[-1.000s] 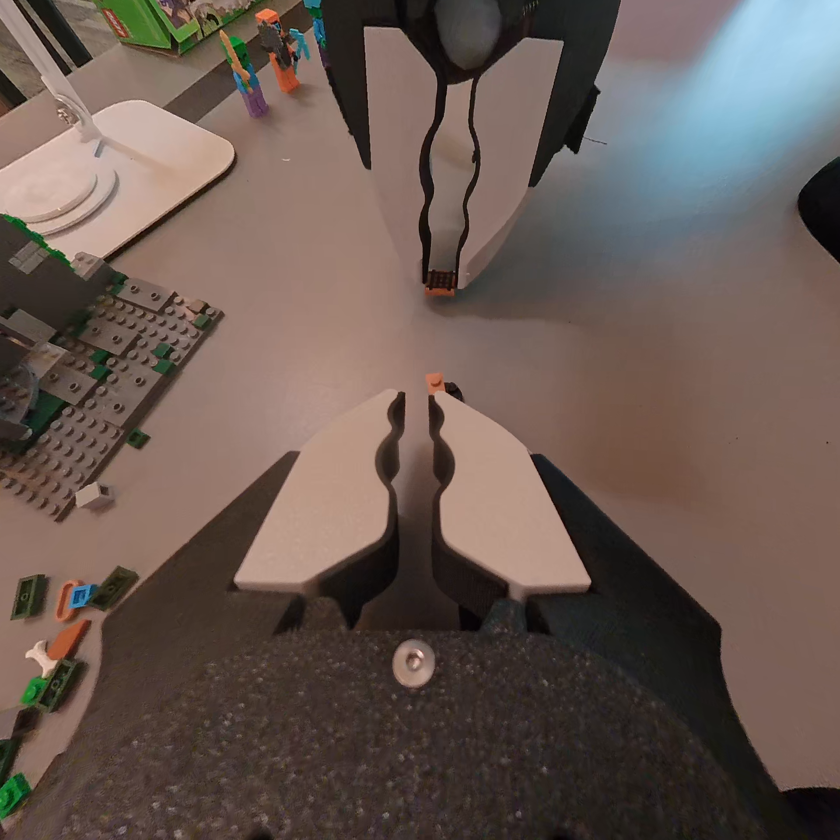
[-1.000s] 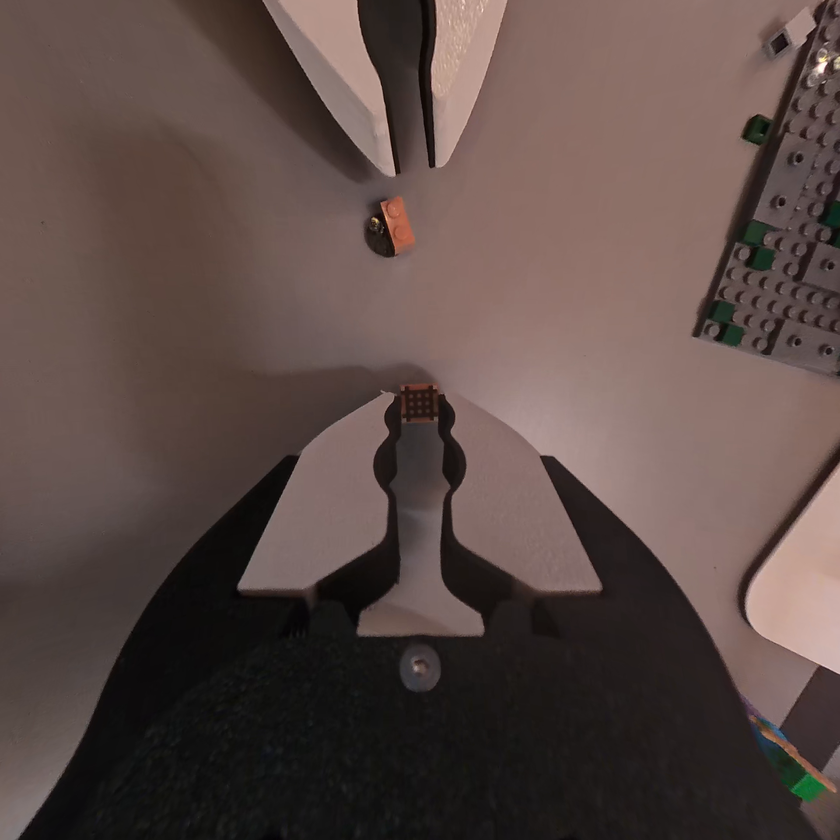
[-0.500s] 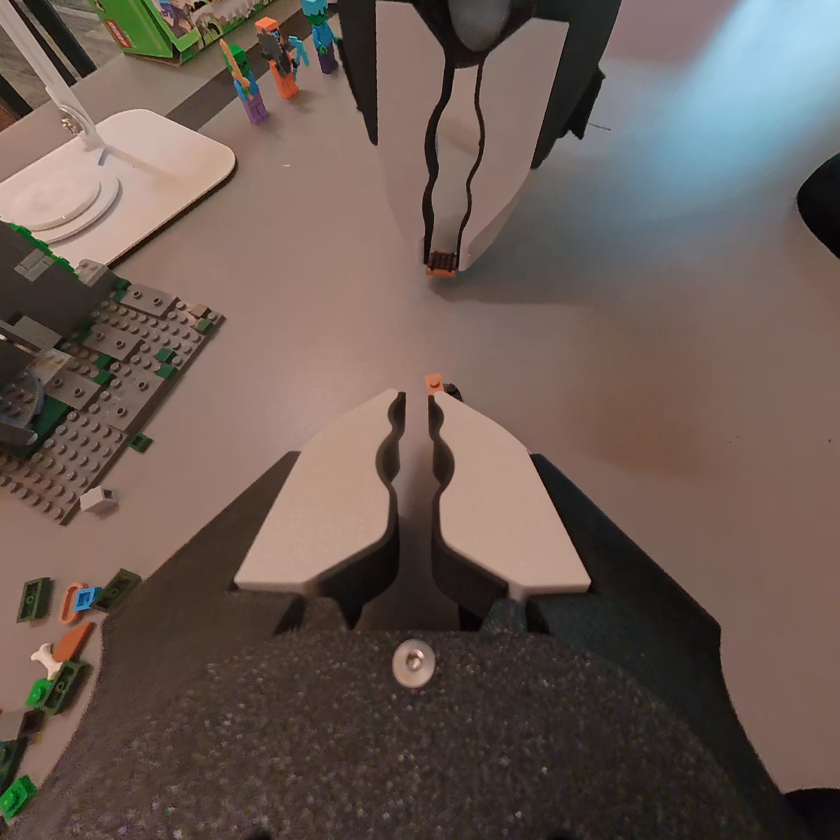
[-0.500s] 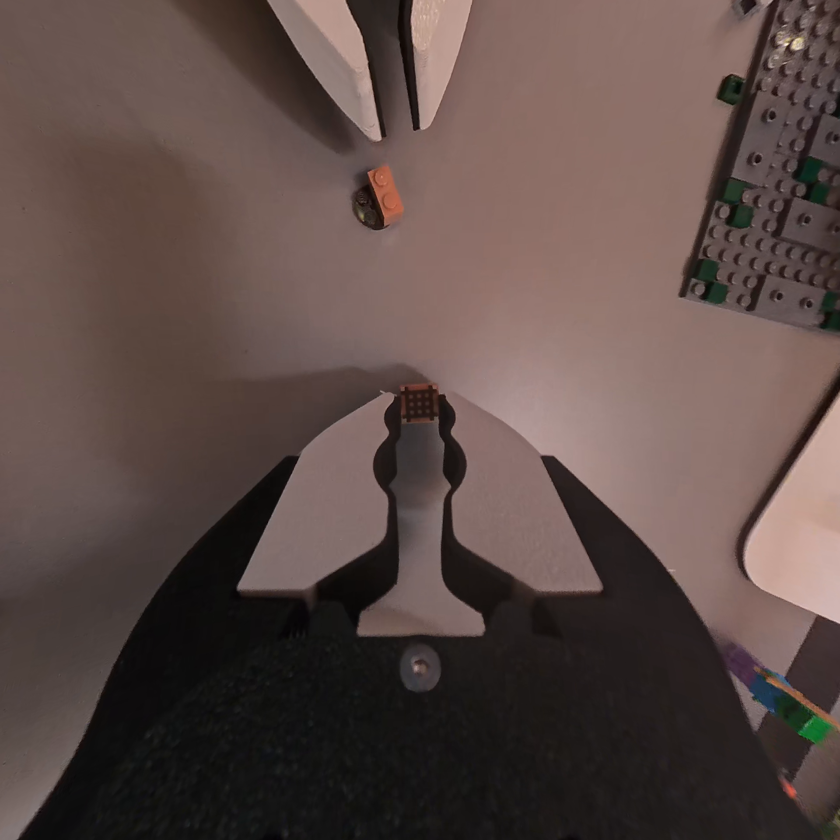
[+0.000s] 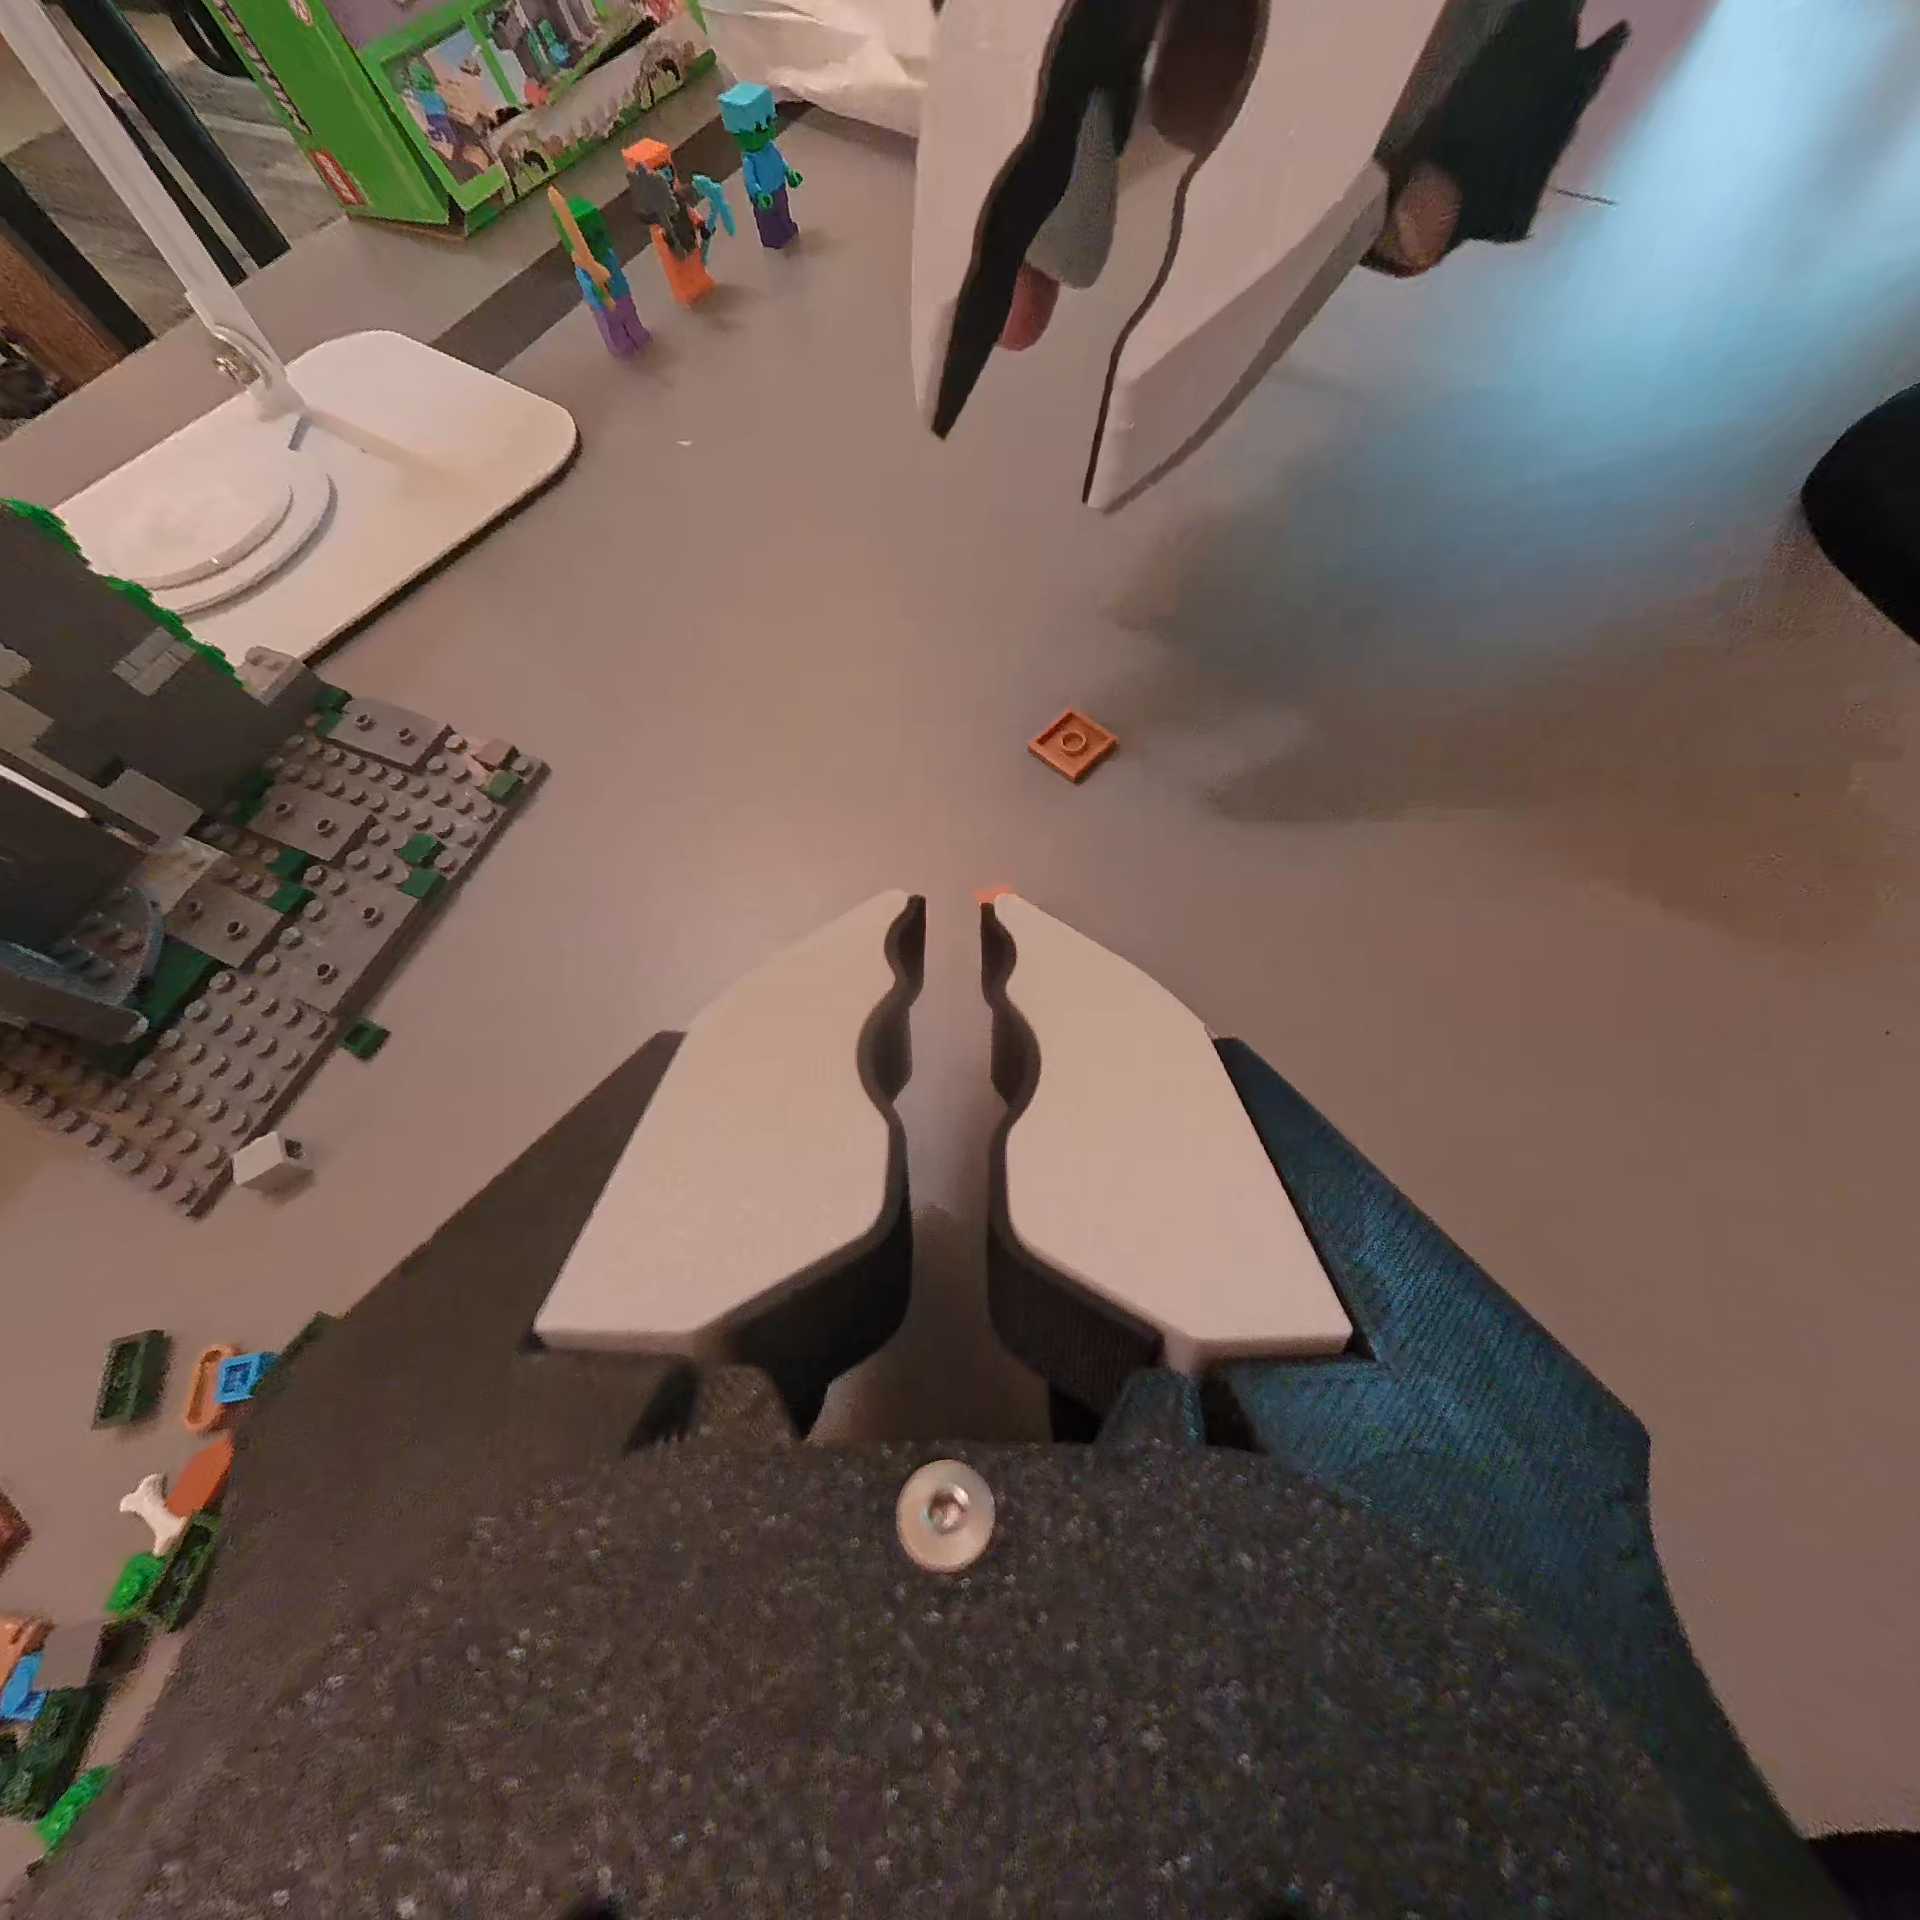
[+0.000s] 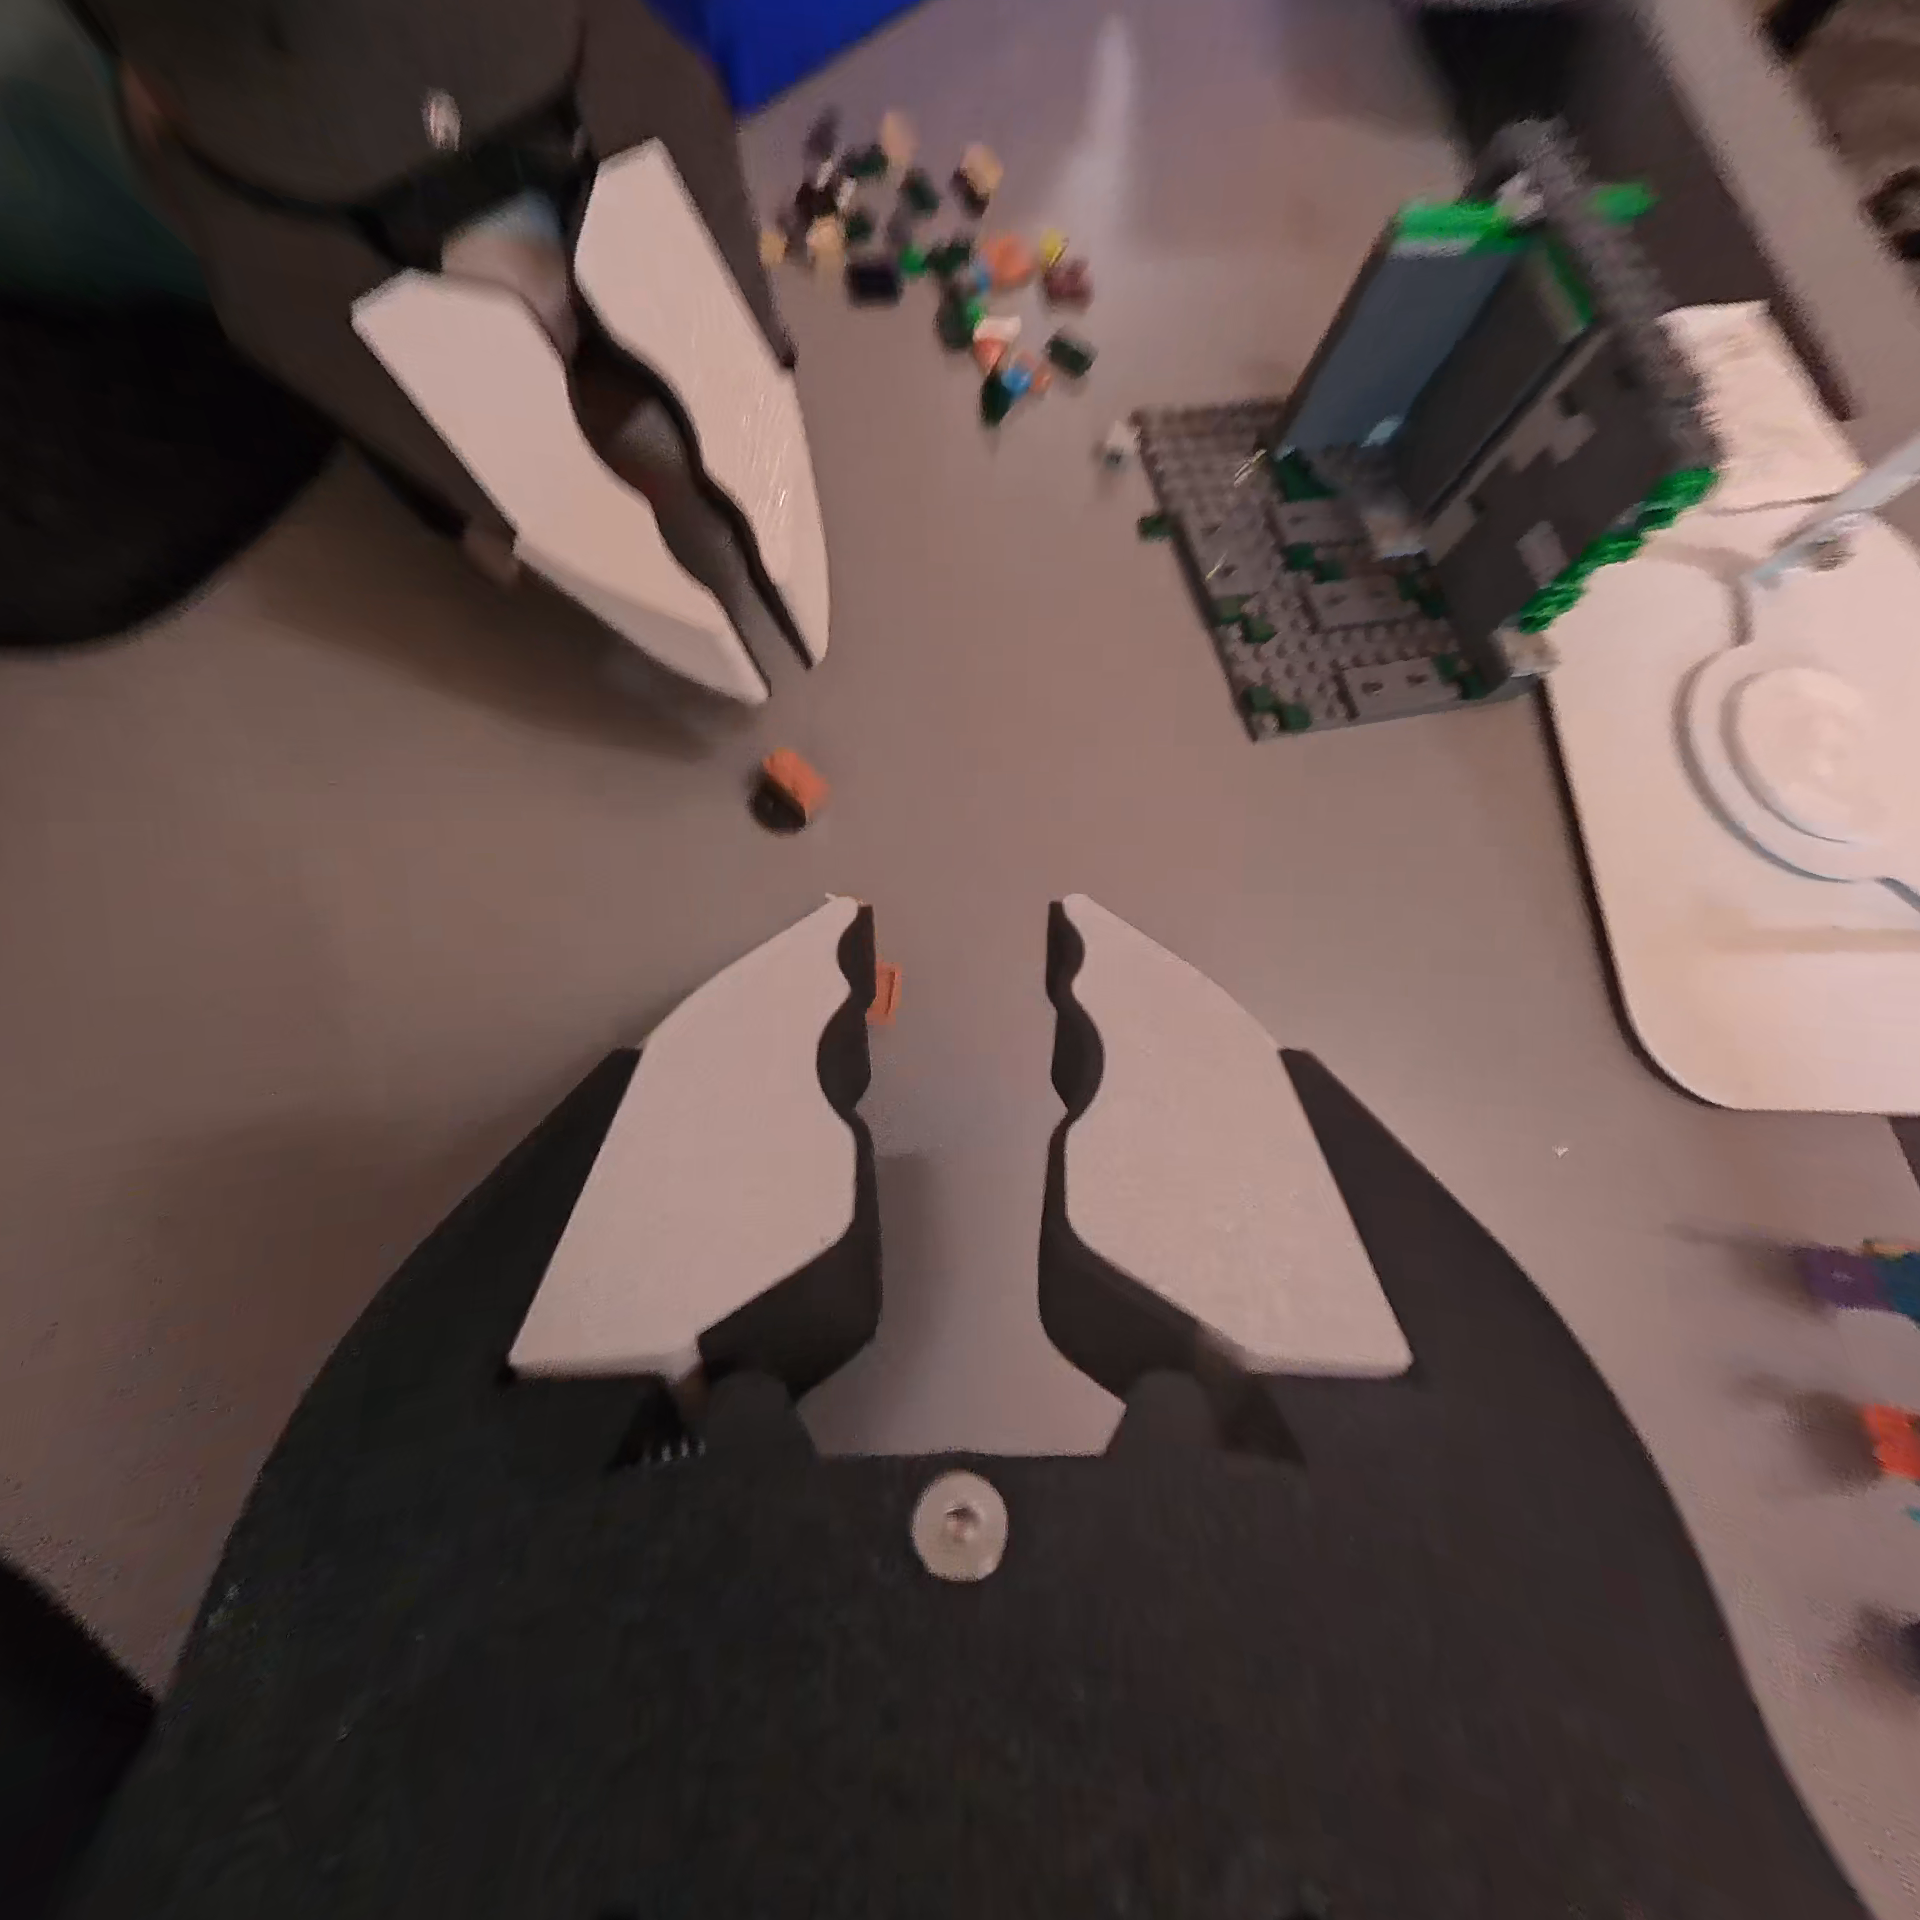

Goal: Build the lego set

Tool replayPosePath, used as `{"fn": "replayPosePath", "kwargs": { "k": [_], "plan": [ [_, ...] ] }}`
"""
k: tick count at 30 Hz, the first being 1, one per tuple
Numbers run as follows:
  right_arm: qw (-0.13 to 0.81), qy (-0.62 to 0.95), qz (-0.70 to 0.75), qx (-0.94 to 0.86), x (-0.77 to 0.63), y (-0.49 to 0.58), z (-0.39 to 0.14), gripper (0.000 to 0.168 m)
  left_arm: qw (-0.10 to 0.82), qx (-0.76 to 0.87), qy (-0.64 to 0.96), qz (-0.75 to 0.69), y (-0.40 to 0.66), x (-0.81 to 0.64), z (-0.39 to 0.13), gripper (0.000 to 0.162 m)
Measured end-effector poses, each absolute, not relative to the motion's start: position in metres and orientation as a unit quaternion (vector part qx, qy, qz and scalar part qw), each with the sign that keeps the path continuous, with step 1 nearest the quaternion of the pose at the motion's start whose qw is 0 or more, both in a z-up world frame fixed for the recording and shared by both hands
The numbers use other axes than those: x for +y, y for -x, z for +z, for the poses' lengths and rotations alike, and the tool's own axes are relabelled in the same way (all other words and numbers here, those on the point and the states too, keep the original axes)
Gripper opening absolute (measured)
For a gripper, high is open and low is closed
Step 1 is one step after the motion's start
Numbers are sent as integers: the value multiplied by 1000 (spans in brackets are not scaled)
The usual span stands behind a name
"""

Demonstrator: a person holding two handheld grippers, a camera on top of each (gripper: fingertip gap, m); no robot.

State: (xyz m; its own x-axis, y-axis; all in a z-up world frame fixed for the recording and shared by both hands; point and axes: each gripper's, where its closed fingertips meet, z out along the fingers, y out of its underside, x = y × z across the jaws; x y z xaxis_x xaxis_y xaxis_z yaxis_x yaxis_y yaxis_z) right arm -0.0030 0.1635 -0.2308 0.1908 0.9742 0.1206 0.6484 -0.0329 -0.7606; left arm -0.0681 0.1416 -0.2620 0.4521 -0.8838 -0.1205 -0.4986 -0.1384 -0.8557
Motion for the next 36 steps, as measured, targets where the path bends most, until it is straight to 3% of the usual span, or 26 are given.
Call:
{"fn": "replayPosePath", "kwargs": {
  "k": [7,11,14,20,24,28,30,36],
  "plan": [
    [500,706,305,-398,164,21,-195,20,518,436,703,-217,76,149,-225,7],
    [543,701,281,-367,172,17,-198,11,568,403,686,-211,89,152,-196,1],
    [550,701,289,-351,174,13,-205,0,609,370,675,-191,106,154,-171,0],
    [565,688,261,-373,172,6,-202,0,655,292,687,-119,187,152,-115,0],
    [563,682,268,-381,168,8,-202,0,642,237,724,-88,261,145,-86,0],
    [556,680,282,-386,165,13,-204,0,598,206,774,-25,330,142,-80,28],
    [552,679,288,-389,162,15,-205,0,565,200,801,5,363,144,-83,34],
    [536,684,303,-391,160,21,-213,0,451,267,851,37,425,148,-100,30]
  ]
}}
